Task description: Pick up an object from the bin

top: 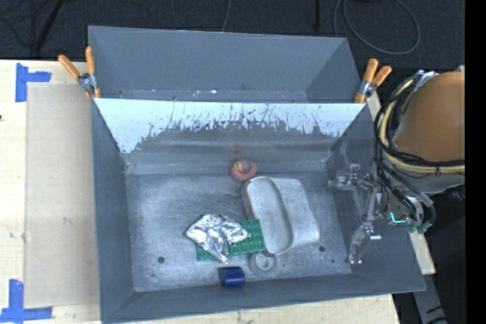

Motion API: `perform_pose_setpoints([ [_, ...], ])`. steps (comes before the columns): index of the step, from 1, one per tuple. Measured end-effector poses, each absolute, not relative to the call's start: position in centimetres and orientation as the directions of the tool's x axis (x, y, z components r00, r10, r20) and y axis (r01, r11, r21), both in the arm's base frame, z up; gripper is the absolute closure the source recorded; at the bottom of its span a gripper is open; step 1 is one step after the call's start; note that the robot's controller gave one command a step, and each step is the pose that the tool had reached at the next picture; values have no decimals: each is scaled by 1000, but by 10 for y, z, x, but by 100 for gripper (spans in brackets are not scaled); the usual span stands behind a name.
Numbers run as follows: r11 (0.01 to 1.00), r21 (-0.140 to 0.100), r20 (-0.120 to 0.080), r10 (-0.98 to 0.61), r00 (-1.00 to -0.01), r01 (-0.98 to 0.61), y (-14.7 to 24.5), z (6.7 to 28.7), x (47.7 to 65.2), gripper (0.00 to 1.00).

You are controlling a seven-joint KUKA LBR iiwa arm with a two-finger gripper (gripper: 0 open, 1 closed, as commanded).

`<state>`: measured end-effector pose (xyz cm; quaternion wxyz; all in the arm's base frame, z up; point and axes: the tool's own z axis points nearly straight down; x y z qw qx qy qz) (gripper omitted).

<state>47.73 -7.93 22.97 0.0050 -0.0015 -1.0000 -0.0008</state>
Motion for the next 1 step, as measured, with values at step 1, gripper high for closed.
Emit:
perform_pose_setpoints([
  [1,798,-4,4,603,-798,603,-63,72,546,0],
])
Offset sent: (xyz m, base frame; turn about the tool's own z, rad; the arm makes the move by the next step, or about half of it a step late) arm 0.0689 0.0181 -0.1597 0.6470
